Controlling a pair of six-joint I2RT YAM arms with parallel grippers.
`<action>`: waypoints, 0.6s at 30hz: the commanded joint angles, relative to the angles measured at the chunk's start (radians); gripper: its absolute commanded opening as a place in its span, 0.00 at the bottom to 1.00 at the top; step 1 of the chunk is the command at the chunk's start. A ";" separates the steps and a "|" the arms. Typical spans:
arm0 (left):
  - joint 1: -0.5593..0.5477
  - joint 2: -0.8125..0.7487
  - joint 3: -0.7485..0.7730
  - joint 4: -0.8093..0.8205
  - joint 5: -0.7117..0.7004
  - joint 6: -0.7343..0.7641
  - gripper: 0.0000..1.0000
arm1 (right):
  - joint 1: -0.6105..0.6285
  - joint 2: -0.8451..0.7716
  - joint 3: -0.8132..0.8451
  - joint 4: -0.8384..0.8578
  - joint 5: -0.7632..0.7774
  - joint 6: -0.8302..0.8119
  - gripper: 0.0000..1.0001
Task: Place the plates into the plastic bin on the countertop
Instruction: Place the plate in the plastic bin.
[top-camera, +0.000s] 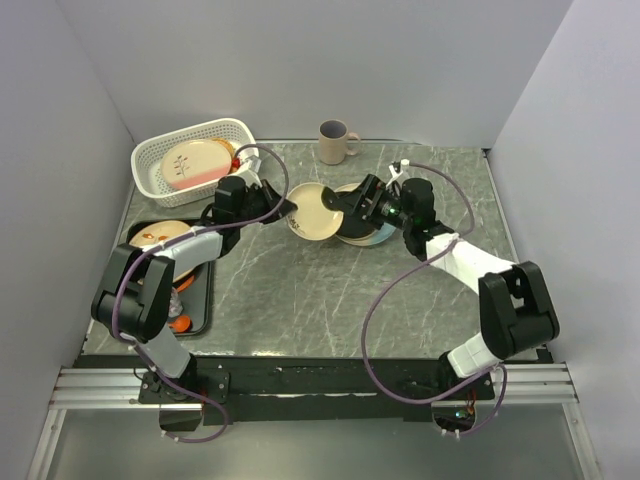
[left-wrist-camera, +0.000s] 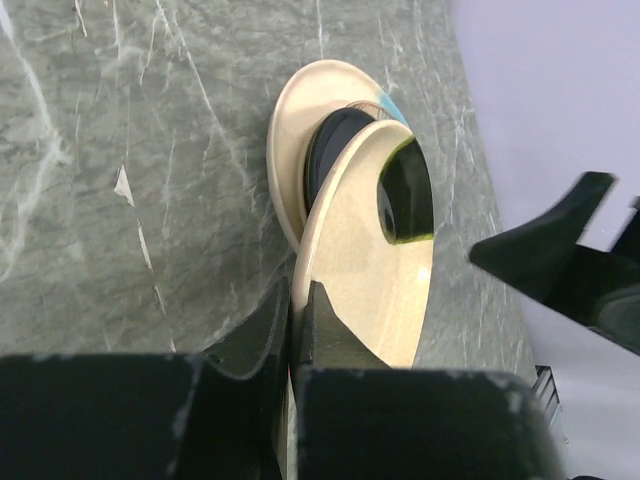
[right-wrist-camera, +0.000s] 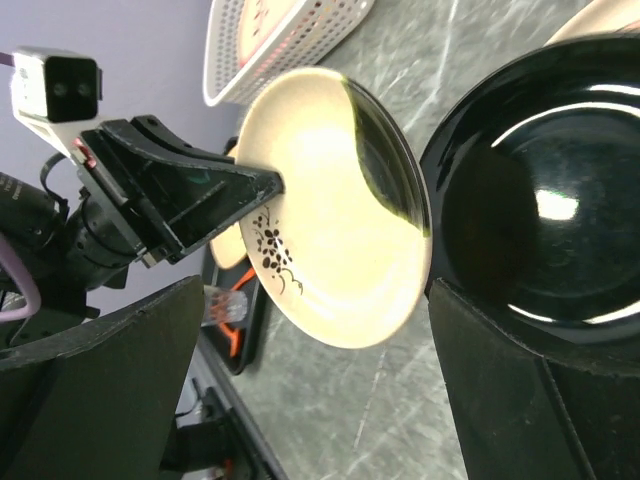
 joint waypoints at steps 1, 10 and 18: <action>0.000 -0.033 0.007 0.075 0.033 -0.015 0.01 | 0.005 -0.105 0.019 -0.075 0.082 -0.083 1.00; 0.002 0.031 0.044 0.094 0.067 -0.030 0.01 | 0.008 -0.242 -0.031 -0.175 0.172 -0.147 1.00; 0.066 -0.039 0.017 0.063 0.048 -0.032 0.01 | 0.083 -0.239 0.054 -0.265 0.297 -0.216 1.00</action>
